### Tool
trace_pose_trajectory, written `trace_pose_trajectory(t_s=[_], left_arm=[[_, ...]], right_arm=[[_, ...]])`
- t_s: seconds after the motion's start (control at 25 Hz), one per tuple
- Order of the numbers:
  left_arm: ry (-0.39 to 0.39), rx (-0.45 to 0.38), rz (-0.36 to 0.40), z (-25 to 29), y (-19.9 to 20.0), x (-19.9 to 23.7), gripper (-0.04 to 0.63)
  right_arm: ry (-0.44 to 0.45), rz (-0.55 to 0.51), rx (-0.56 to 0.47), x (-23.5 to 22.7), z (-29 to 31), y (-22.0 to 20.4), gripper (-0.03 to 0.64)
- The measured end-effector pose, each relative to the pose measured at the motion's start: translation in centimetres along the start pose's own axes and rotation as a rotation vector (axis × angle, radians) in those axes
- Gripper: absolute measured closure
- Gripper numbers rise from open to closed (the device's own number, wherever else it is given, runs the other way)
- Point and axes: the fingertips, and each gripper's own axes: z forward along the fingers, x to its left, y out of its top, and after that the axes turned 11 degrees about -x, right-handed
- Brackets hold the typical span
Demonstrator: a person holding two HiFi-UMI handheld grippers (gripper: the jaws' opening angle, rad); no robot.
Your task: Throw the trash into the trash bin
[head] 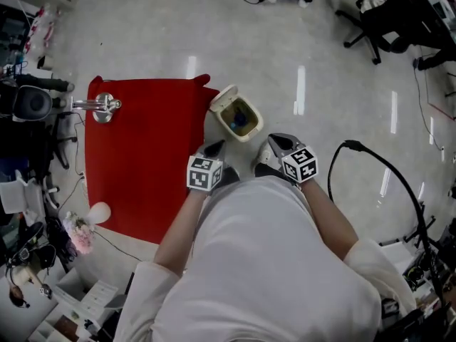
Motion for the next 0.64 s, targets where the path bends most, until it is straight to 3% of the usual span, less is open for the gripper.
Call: trace_pose_trajectory(t_s=[0.64], left_arm=[[-0.019,-0.027,-0.005,-0.9,0.5,-0.3,0.589]], right_arm=[[0.004,-0.029,-0.013,1.4,-0.2,0.9,0.618]])
